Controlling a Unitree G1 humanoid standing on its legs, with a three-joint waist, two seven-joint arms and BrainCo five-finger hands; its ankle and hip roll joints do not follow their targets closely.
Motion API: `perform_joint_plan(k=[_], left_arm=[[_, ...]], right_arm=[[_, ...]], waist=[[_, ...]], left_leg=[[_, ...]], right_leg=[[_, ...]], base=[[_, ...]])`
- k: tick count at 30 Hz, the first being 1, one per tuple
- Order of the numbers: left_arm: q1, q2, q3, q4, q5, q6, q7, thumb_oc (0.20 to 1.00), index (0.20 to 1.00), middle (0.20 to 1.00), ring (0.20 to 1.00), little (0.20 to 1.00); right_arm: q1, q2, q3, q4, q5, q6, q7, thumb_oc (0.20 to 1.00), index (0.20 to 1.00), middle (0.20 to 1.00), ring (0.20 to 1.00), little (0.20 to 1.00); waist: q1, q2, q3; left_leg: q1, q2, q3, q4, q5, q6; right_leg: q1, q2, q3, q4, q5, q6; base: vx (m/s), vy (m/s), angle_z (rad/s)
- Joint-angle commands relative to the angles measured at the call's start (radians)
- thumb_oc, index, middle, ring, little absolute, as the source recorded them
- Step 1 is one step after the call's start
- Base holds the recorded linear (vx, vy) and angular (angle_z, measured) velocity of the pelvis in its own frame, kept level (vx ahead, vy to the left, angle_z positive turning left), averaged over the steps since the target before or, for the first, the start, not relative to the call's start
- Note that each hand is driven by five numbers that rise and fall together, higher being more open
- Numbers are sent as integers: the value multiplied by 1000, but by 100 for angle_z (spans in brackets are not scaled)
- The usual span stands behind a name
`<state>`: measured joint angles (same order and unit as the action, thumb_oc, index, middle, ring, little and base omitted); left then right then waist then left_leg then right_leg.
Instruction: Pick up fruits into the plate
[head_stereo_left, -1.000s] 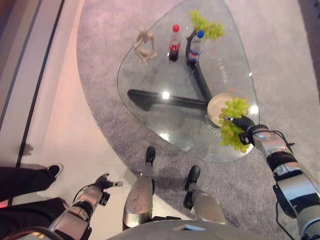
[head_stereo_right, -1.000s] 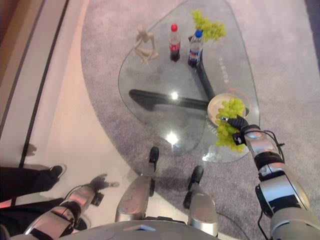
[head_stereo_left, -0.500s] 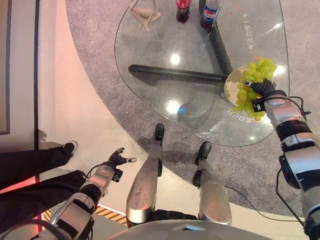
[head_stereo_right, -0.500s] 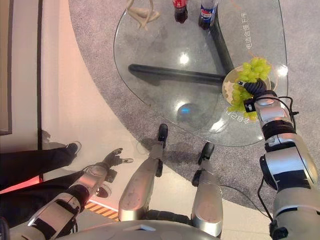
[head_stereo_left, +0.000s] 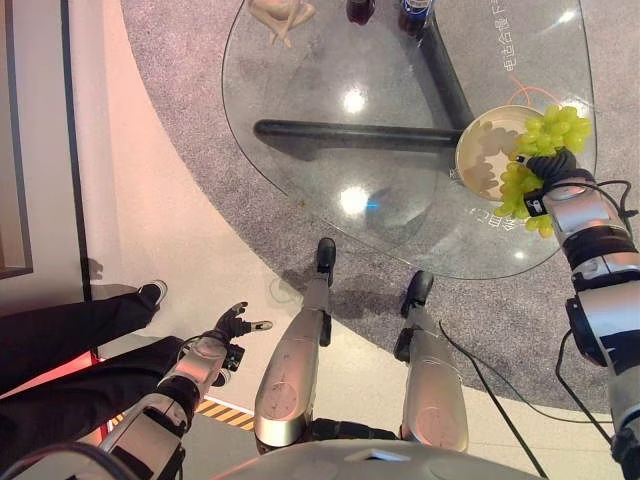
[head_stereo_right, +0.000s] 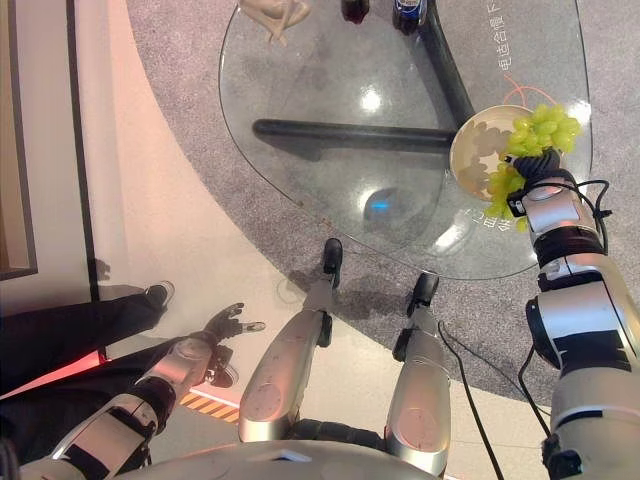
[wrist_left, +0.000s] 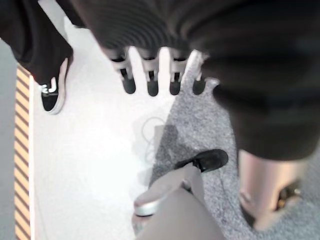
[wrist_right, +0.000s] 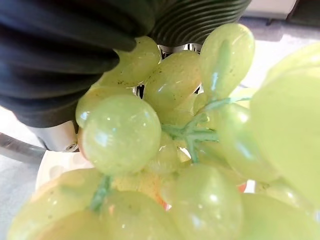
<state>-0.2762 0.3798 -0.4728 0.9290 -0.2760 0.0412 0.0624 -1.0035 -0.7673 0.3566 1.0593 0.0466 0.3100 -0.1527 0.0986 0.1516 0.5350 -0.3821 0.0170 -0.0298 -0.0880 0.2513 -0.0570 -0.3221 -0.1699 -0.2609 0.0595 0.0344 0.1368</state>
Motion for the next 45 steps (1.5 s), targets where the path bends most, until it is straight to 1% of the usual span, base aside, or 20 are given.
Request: perform_joint_plan(k=[1, 8, 15, 21, 23, 24, 26, 27, 28, 30, 32, 33, 34, 35, 36, 38, 40, 42, 43, 45], left_arm=[[21, 5, -37, -9, -14, -21, 8, 1000, 1000, 1000, 1000, 1000], [22, 13, -39, -39, -9, -20, 6, 1000, 1000, 1000, 1000, 1000], [21, 17, -37, -43, -10, -13, -3, 1000, 1000, 1000, 1000, 1000], [25, 12, -13, -32, 2, 1, -8, 1000, 1000, 1000, 1000, 1000], [21, 12, 1, -17, 12, 5, -20, 1000, 1000, 1000, 1000, 1000], [20, 13, 1, -15, 13, 5, -20, 1000, 1000, 1000, 1000, 1000], [14, 13, 13, 9, 23, 10, -29, 1000, 1000, 1000, 1000, 1000], [13, 14, 16, 14, 22, 12, -30, 1000, 1000, 1000, 1000, 1000], [6, 12, 29, 35, 12, 33, -39, 1000, 1000, 1000, 1000, 1000], [-4, 10, 42, 63, 4, 44, -48, 1000, 1000, 1000, 1000, 1000], [-9, 8, 62, 89, 13, 60, -69, 1000, 1000, 1000, 1000, 1000], [-9, 8, 64, 96, 18, 62, -73, 1000, 1000, 1000, 1000, 1000], [-10, 6, 66, 113, 32, 65, -85, 1000, 1000, 1000, 1000, 1000], [-2, 3, 71, 147, 57, 77, -101, 1000, 1000, 1000, 1000, 1000], [0, 3, 71, 150, 61, 79, -102, 1000, 1000, 1000, 1000, 1000], [19, -5, 77, 191, 99, 88, -102, 1000, 1000, 1000, 1000, 1000], [49, -26, 88, 244, 117, 96, -108, 1000, 1000, 1000, 1000, 1000], [72, -43, 104, 275, 119, 96, -114, 1000, 1000, 1000, 1000, 1000], [91, -62, 120, 298, 119, 98, -117, 1000, 1000, 1000, 1000, 1000], [123, -87, 148, 317, 123, 95, -133, 1000, 1000, 1000, 1000, 1000]], right_arm=[[-89, -121, 88, -1, -36, 13, -67, 1000, 1000, 1000, 1000, 1000], [-84, -114, 84, -27, -37, 20, -85, 1000, 1000, 1000, 1000, 1000], [-83, -108, 85, -57, -28, -13, -112, 1000, 1000, 1000, 1000, 1000], [-31, -88, 60, -136, 1, -53, -137, 1000, 1000, 1000, 1000, 1000], [0, -66, 39, -150, 35, -83, -151, 1000, 1000, 1000, 1000, 1000], [7, -63, 35, -151, 37, -87, -151, 1000, 1000, 1000, 1000, 1000], [65, -35, 1, -160, 75, -128, -158, 1000, 1000, 1000, 1000, 1000], [77, -31, -6, -161, 77, -136, -154, 1000, 1000, 1000, 1000, 1000], [144, -4, -32, -174, 94, -178, -127, 1000, 1000, 1000, 1000, 1000], [223, 34, -45, -198, 117, -204, -107, 1000, 1000, 1000, 1000, 1000], [333, 92, -65, -217, 147, -255, -89, 1000, 1000, 1000, 1000, 1000], [356, 107, -70, -219, 152, -262, -86, 1000, 1000, 1000, 1000, 1000], [414, 153, -77, -217, 178, -281, -77, 1000, 1000, 1000, 1000, 1000], [523, 237, -79, -208, 194, -312, -42, 1000, 1000, 1000, 1000, 1000], [537, 246, -80, -204, 195, -318, -41, 1000, 1000, 1000, 1000, 1000], [662, 334, -65, -135, 149, -367, 25, 1000, 1000, 1000, 1000, 1000], [749, 410, -29, -39, 109, -381, 72, 1000, 1000, 1000, 1000, 1000], [786, 441, -29, 7, 109, -371, 107, 1000, 1000, 1000, 1000, 1000], [817, 468, -34, 46, 106, -354, 138, 1000, 1000, 1000, 1000, 1000], [873, 505, -43, 100, 85, -335, 156, 1000, 1000, 1000, 1000, 1000]], waist=[[3, 43, -15], [5, 41, -15], [3, 30, -15], [-8, 0, -15], [-10, -15, -15], [-11, -18, -15], [-15, -39, -15], [-15, -43, -15], [-20, -61, -15], [-26, -82, -15], [-33, -104, -16], [-34, -109, -20], [-39, -119, -33], [-46, -143, -62], [-46, -145, -66], [-53, -165, -107], [-60, -175, -155], [-65, -177, -181], [-69, -176, -205], [-79, -172, -239]], left_leg=[[22, -58, 24, 35, -116, 34], [18, -57, 29, 38, -115, 34], [24, -55, 33, 40, -118, 34], [60, -52, 38, 46, -133, 34], [82, -49, 40, 49, -142, 34], [85, -49, 41, 50, -143, 34], [111, -43, 45, 54, -150, 32], [116, -41, 46, 54, -151, 31], [141, -36, 52, 57, -156, 30], [173, -28, 60, 58, -160, 31], [209, -18, 69, 56, -168, 31], [215, -16, 71, 55, -169, 31], [227, -11, 76, 49, -172, 30], [252, -2, 84, 36, -177, 28], [256, -1, 85, 33, -177, 28], [283, 11, 96, 23, -185, 25], [313, 16, 102, 23, -194, 23], [332, 17, 107, 24, -199, 23], [348, 16, 112, 24, -203, 23], [373, 12, 120, 24, -210, 23]], right_leg=[[-110, 13, 23, 121, 10, -27], [-113, 13, 17, 122, 10, -28], [-107, 17, 18, 119, 14, -28], [-71, 23, 23, 114, 12, -29], [-48, 26, 24, 110, 11, -30], [-44, 26, 24, 109, 11, -30], [-14, 29, 24, 104, 11, -29], [-8, 29, 24, 102, 11, -29], [18, 29, 24, 97, 12, -27], [51, 31, 26, 90, 15, -26], [89, 32, 27, 82, 16, -22], [95, 33, 27, 79, 16, -22], [107, 34, 30, 73, 18, -19], [134, 37, 36, 52, 24, -13], [138, 38, 37, 49, 25, -12], [170, 39, 44, 29, 30, -5], [206, 41, 48, 17, 27, -6], [228, 41, 51, 8, 25, -8], [247, 42, 55, 1, 23, -11], [274, 43, 67, -10, 18, -17]], base=[[0, 0, 0], [0, 0, 0], [0, 0, 0], [0, 0, 0], [0, 0, 0], [0, 0, 0], [17, -40, 2], [30, -63, 3], [37, -59, 4], [55, -81, 6], [57, -93, 7], [61, -85, 2], [105, -124, -1], [100, -115, -2], [116, -119, -4], [120, -92, -7], [159, -44, -7], [140, 29, -5], [146, 84, -17], [128, 103, -24]])
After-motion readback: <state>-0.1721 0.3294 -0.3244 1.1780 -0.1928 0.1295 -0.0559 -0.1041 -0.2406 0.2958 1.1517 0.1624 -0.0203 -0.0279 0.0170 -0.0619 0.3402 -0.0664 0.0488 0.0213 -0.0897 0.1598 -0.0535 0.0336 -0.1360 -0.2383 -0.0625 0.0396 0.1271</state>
